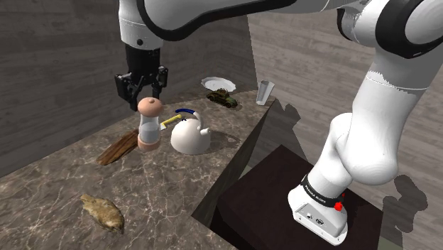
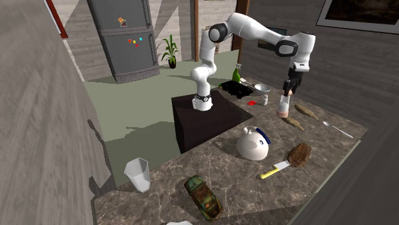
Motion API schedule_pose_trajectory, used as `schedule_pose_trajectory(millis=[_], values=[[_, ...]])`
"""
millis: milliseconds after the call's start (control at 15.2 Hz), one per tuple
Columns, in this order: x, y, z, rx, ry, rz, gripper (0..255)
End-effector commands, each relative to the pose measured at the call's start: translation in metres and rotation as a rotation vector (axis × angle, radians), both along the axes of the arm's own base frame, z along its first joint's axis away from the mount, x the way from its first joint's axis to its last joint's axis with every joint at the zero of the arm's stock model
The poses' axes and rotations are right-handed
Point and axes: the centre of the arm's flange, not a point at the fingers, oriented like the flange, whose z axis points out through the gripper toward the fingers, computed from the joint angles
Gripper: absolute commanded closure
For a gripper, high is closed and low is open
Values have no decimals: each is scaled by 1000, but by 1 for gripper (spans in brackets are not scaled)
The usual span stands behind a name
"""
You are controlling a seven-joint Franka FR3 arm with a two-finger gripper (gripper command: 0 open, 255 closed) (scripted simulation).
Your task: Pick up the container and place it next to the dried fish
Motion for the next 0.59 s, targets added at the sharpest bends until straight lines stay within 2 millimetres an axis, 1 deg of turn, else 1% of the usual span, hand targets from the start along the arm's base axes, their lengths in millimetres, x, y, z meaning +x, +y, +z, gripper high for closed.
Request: schedule_pose_trajectory(millis=[0, 528], values=[[0, 0, -10, 1, -1, 0, 255], [0, 0, -52, 1, -1, 0, 255]])
